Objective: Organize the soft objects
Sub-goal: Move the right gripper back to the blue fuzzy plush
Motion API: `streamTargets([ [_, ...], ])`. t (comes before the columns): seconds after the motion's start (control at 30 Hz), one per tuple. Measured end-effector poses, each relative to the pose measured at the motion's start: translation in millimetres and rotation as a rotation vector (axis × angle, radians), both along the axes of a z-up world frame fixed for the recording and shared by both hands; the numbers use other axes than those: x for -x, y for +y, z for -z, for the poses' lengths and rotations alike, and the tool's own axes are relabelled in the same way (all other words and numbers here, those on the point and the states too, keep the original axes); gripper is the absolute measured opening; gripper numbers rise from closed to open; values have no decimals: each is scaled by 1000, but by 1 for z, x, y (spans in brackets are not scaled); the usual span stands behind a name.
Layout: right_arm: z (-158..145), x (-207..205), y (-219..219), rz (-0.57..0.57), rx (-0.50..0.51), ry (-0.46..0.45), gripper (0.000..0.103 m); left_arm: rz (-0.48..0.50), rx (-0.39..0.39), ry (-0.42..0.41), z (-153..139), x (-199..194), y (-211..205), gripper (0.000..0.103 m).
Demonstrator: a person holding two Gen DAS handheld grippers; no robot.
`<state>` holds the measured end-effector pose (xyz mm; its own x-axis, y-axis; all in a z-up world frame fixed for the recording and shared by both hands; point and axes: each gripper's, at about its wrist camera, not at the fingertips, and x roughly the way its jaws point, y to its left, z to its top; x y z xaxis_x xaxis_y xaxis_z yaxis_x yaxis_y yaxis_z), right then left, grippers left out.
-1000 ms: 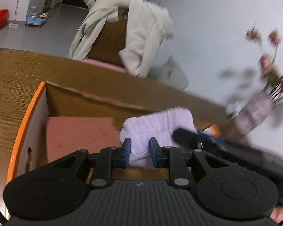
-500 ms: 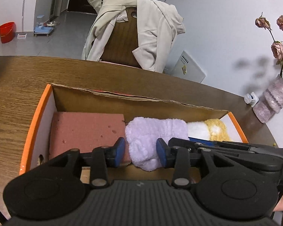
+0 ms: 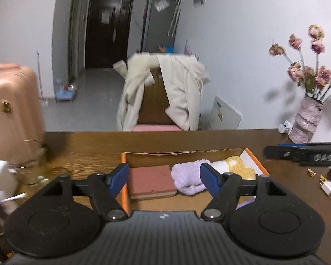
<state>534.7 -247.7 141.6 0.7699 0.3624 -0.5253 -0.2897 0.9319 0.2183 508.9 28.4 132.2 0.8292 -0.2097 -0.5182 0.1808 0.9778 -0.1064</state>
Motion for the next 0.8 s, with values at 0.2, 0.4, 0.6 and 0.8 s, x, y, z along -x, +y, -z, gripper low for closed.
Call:
streamTargets([
  [0.2, 5, 109, -21, -70, -67, -68, 60, 9, -31, -127, 10, 118, 17, 80],
  [0.4, 28, 180, -28, -77, -83, -93, 62, 20, -37, -217, 29, 202, 15, 83],
  [0.6, 59, 236, -19, -65, -15, -107, 65, 1, -9, -226, 45, 245, 2, 84],
  [0.8, 88, 281, -11, -62, 2, -114, 65, -50, 63, -177, 70, 275, 8, 84],
])
